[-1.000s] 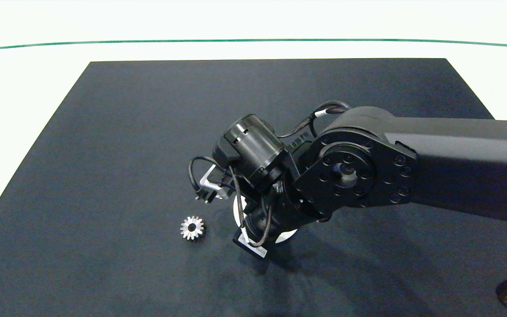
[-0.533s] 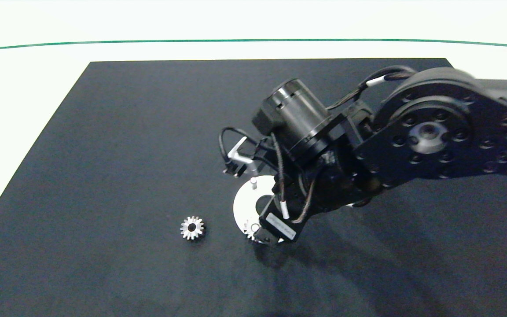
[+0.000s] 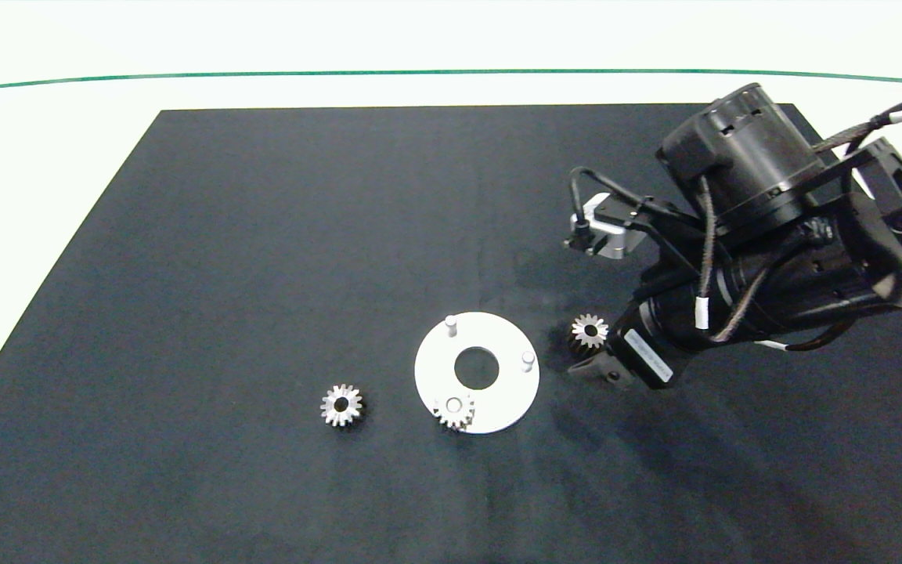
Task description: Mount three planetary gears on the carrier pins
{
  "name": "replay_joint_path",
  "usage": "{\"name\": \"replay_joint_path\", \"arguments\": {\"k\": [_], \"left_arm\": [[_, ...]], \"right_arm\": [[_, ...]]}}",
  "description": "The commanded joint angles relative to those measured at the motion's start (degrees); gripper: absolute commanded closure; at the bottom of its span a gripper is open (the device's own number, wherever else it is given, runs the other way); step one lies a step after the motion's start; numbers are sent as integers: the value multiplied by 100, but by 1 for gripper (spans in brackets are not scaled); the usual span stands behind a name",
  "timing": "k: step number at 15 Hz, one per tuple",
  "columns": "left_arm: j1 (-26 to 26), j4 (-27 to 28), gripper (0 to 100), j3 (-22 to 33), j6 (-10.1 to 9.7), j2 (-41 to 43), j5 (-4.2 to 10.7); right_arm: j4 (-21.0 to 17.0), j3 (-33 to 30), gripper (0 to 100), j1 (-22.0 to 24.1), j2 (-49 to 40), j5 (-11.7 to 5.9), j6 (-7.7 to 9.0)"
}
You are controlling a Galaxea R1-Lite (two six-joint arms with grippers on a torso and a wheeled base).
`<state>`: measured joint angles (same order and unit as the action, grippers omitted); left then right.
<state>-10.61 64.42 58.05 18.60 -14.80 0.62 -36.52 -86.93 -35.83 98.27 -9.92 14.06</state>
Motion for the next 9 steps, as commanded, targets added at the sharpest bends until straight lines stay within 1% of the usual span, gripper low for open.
{"name": "replay_joint_path", "arguments": {"k": [1, 2, 3, 6, 7, 9], "left_arm": [[-3, 36, 0, 31, 21, 30, 8], [-3, 36, 0, 31, 29, 30, 8], [-3, 36, 0, 31, 29, 39, 8], [-3, 45, 0, 31, 29, 47, 8], [-3, 45, 0, 31, 29, 47, 8], [-3, 45, 0, 31, 29, 47, 8]], "right_arm": [[462, 880, 0, 709, -519, 254, 27], [576, 950, 0, 797, -510, 272, 27], [743, 1020, 0, 849, -493, 333, 27], [1235, 1161, 0, 849, -396, 421, 18], [1341, 1170, 0, 832, -308, 430, 9], [1437, 1152, 0, 744, -150, 430, 1]]}}
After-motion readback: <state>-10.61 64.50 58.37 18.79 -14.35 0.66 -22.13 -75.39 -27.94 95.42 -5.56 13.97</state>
